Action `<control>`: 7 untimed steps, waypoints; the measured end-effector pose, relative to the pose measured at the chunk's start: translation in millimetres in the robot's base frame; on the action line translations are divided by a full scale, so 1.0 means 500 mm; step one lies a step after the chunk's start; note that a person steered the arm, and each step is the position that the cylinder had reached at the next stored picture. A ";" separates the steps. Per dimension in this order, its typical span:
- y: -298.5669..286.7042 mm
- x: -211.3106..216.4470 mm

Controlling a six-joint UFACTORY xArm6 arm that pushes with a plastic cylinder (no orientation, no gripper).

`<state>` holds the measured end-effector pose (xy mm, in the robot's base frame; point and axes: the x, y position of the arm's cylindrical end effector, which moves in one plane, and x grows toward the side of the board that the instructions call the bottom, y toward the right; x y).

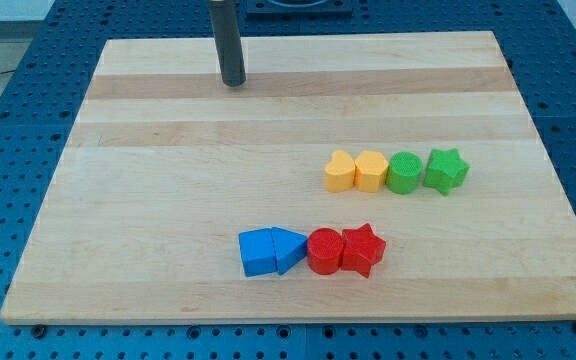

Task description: Push the blue blocks upwards of the board

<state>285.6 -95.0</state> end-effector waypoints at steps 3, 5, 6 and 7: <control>0.013 0.203; 0.117 0.215; 0.163 0.235; 0.175 0.255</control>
<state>413.3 -7.6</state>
